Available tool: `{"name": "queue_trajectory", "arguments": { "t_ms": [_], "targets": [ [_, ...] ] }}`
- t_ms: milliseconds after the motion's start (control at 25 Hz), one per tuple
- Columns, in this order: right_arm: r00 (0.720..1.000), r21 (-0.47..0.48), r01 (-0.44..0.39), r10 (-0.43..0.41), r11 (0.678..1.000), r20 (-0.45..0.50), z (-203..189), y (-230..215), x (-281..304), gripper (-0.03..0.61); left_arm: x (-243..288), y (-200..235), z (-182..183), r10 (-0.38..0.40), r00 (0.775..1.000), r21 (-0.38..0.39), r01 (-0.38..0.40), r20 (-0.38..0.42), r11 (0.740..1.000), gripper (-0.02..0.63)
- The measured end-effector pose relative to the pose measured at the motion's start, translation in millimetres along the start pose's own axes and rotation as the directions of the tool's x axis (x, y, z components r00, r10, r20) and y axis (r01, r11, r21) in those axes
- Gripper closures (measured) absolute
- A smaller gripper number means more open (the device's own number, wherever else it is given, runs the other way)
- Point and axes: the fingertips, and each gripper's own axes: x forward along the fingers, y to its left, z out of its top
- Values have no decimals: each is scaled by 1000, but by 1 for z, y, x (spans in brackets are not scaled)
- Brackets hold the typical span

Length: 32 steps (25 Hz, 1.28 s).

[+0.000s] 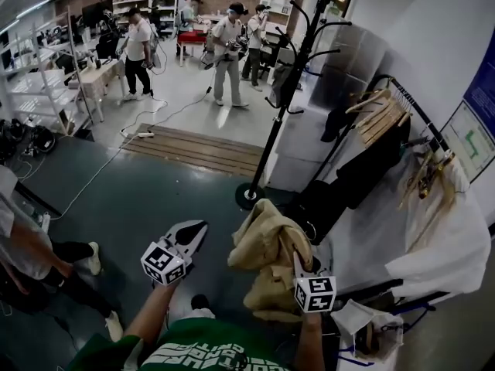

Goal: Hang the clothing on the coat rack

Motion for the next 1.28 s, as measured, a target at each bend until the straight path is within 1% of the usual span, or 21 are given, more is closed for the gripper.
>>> {"name": "queue_trajectory", "arguments": {
  "t_ms": [320, 560, 680, 880, 1040, 1280],
  "targets": [
    [998, 32, 65, -65, 997, -10, 20, -18, 48, 511, 38, 54, 4, -50, 999, 1, 50, 1, 999, 611],
    [994, 65, 113, -112, 991, -15, 32, -22, 75, 511, 53, 87, 6, -94, 996, 3, 94, -6, 996, 611],
    [991, 84, 131, -130, 988, -18, 36, -25, 84, 511, 59, 98, 5, -112, 994, 3, 112, -14, 994, 611],
    [989, 100, 148, -146, 984, -29, 39, -39, 97, 511, 73, 102, 0, -156, 988, 1, 156, -17, 988, 611],
    [987, 98, 157, -154, 983, -36, 42, -49, 111, 511, 87, 113, -5, -155, 987, -7, 155, -32, 988, 611],
    [986, 96, 157, -151, 983, -64, 39, -67, 145, 511, 115, 148, -6, -123, 991, 0, 123, -44, 992, 611]
  ]
}}
